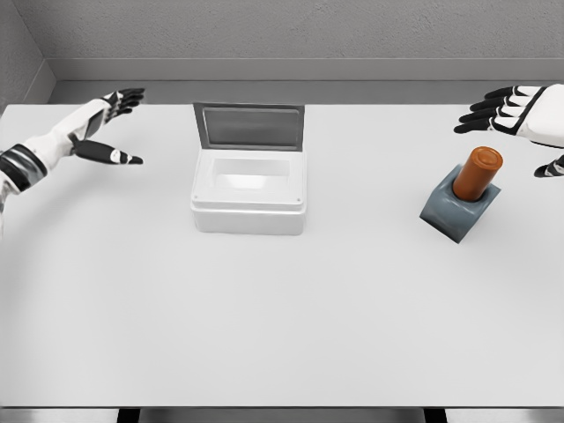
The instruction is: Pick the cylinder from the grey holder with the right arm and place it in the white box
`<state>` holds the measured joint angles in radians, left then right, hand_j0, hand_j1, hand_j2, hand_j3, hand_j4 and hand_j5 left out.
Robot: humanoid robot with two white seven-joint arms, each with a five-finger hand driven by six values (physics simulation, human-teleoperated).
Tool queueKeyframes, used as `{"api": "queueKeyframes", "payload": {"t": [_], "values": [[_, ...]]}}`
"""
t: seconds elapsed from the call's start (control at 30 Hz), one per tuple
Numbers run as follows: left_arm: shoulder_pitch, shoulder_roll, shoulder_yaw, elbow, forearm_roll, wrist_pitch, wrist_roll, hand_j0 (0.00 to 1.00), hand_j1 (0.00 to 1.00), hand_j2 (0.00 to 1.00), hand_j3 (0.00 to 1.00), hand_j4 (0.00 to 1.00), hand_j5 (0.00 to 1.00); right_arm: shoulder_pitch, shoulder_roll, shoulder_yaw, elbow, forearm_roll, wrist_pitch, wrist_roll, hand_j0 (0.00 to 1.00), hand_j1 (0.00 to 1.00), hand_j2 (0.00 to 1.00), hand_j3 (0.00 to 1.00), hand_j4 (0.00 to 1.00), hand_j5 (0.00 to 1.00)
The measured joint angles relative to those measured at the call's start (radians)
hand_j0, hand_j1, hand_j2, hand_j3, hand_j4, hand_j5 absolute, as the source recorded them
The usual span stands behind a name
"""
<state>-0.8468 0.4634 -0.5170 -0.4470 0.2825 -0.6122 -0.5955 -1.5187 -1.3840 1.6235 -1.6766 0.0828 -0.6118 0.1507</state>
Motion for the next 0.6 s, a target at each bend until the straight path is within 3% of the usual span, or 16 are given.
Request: {"api": "queueKeyframes", "payload": {"t": [0.17, 0.3, 0.6], "values": [[-0.003, -0.023, 0.017, -0.004, -0.002, 0.0, -0.013, 1.0, 1.0, 1.0, 1.0, 1.0, 1.0, 0.014, 0.037, 0.011, 0.007, -0.003, 0.0, -0.061, 1.0, 1.0, 1.0, 1.0, 1.0, 1.0], [-0.009, -0.043, 0.018, 0.0, -0.02, 0.0, -0.015, 1.0, 1.0, 1.0, 1.0, 1.0, 1.0, 0.067, 0.049, 0.016, 0.037, -0.01, 0.0, -0.103, 1.0, 1.0, 1.0, 1.0, 1.0, 1.0], [-0.003, -0.059, 0.018, 0.007, -0.028, -0.001, -0.016, 1.0, 1.0, 1.0, 1.0, 1.0, 1.0, 0.077, 0.085, 0.028, 0.112, -0.014, 0.001, -0.104, 1.0, 1.0, 1.0, 1.0, 1.0, 1.0]]}}
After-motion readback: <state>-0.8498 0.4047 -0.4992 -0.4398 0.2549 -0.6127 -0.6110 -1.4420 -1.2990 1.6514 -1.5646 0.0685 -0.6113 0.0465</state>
